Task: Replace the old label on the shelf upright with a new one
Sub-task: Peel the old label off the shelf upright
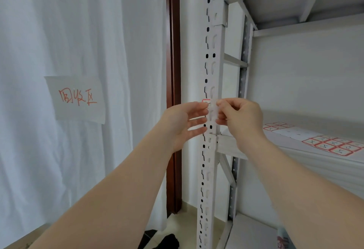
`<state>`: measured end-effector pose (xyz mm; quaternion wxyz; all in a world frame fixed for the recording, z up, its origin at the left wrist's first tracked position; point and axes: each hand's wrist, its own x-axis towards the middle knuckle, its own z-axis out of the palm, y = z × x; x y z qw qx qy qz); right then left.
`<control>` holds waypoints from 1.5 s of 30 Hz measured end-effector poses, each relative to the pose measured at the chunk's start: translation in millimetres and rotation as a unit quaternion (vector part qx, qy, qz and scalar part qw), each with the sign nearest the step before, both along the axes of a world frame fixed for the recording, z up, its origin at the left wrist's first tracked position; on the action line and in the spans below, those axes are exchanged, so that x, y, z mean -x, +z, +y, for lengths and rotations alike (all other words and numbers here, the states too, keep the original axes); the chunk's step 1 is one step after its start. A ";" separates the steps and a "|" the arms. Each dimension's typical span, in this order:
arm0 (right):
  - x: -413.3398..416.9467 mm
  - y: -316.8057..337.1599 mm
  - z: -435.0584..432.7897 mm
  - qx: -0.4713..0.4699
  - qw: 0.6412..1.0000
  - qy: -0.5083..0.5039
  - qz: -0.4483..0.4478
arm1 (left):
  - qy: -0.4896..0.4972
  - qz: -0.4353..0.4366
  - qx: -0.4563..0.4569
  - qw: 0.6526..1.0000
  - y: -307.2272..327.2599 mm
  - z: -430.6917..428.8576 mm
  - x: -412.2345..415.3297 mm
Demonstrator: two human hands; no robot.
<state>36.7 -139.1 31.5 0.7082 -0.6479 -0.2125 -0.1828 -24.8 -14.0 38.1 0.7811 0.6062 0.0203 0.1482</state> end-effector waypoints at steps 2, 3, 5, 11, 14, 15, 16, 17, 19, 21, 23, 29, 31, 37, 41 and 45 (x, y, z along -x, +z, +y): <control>-5.2 -2.3 1.7 0.010 1.000 -0.021 0.005 | 0.066 -0.006 -0.050 0.997 -0.1 1.3 -6.7; -8.5 -3.5 2.7 0.019 0.999 -0.031 0.007 | 0.091 -0.011 -0.079 0.993 -0.2 2.0 -10.5; -16.4 -6.3 4.3 0.038 0.998 -0.046 0.016 | 0.137 -0.019 -0.141 0.980 -1.0 3.9 -19.7; -35.7 -12.9 5.0 -0.006 0.998 -0.024 0.060 | 0.199 -0.046 -0.242 0.948 -10.0 9.0 -51.4; -43.5 -17.1 5.3 -0.048 0.995 0.012 0.088 | 0.207 -0.070 -0.264 0.939 -12.1 7.8 -60.8; -45.2 -17.7 5.5 -0.060 0.993 0.027 0.095 | 0.200 -0.077 -0.265 0.940 -13.3 7.1 -64.5; -46.3 -17.9 5.3 -0.071 0.991 0.040 0.102 | 0.188 -0.079 -0.261 0.944 -14.4 6.5 -68.2; -47.2 -17.4 5.2 -0.080 0.990 0.049 0.108 | 0.173 -0.078 -0.252 0.949 -15.1 5.8 -72.7; -49.1 -16.2 4.8 -0.094 0.987 0.052 0.117 | 0.147 -0.077 -0.238 0.957 -16.3 3.3 -79.9; -51.9 -15.8 5.5 -0.097 0.987 0.046 0.121 | 0.145 -0.092 -0.225 0.959 -16.5 0.2 -83.7; -56.9 -16.5 6.5 -0.077 0.989 0.032 0.121 | 0.147 -0.102 -0.212 0.961 -17.3 -1.4 -87.1; -70.4 -17.3 2.7 -0.056 0.985 0.070 0.144 | 0.126 -0.114 -0.177 0.969 -21.7 -4.9 -91.2; -73.2 -16.8 2.4 -0.065 0.981 0.090 0.157 | 0.110 -0.113 -0.161 0.974 -22.4 -3.8 -90.4; -81.9 -16.2 6.6 -0.057 0.979 0.100 0.170 | 0.136 -0.122 -0.159 0.970 -23.8 -6.0 -94.5; -84.3 -15.6 7.9 -0.076 0.976 0.100 0.179 | 0.162 -0.129 -0.164 0.965 -23.9 -7.3 -99.9; -86.6 -14.9 7.1 -0.090 0.973 0.108 0.185 | 0.161 -0.130 -0.140 0.968 -23.5 -8.2 -102.6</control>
